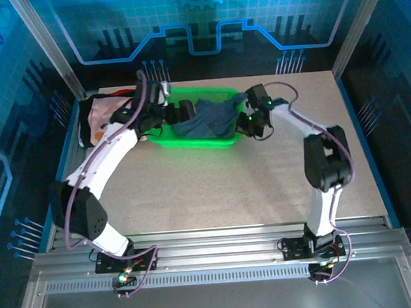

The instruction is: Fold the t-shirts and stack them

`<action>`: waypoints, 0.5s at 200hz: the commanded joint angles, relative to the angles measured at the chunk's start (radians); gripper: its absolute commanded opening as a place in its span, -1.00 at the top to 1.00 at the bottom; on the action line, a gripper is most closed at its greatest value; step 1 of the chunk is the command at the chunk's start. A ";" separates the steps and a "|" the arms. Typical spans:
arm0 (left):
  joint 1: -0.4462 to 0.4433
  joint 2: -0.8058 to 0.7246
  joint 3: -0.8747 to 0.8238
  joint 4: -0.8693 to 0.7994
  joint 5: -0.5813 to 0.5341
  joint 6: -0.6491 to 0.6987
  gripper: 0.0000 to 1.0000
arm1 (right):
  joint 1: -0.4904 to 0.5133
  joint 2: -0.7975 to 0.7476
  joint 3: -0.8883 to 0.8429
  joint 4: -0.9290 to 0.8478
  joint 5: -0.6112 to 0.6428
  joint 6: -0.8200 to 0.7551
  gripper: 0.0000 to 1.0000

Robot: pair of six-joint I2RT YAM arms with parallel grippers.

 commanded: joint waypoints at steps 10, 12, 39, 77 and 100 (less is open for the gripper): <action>-0.080 0.164 0.078 -0.179 -0.103 0.077 -0.98 | 0.048 -0.216 -0.218 -0.019 0.059 0.033 1.00; -0.086 0.173 0.082 -0.187 -0.106 0.077 -0.98 | 0.050 -0.227 -0.232 -0.018 0.060 0.038 1.00; -0.133 0.267 0.104 -0.217 -0.147 0.063 -0.98 | 0.068 -0.358 -0.392 0.008 0.071 0.086 1.00; -0.182 0.383 0.123 -0.192 -0.176 0.039 -0.98 | 0.086 -0.489 -0.549 0.026 0.054 0.154 1.00; -0.208 0.442 0.123 -0.191 -0.193 0.034 -0.98 | 0.089 -0.528 -0.603 0.030 0.042 0.167 1.00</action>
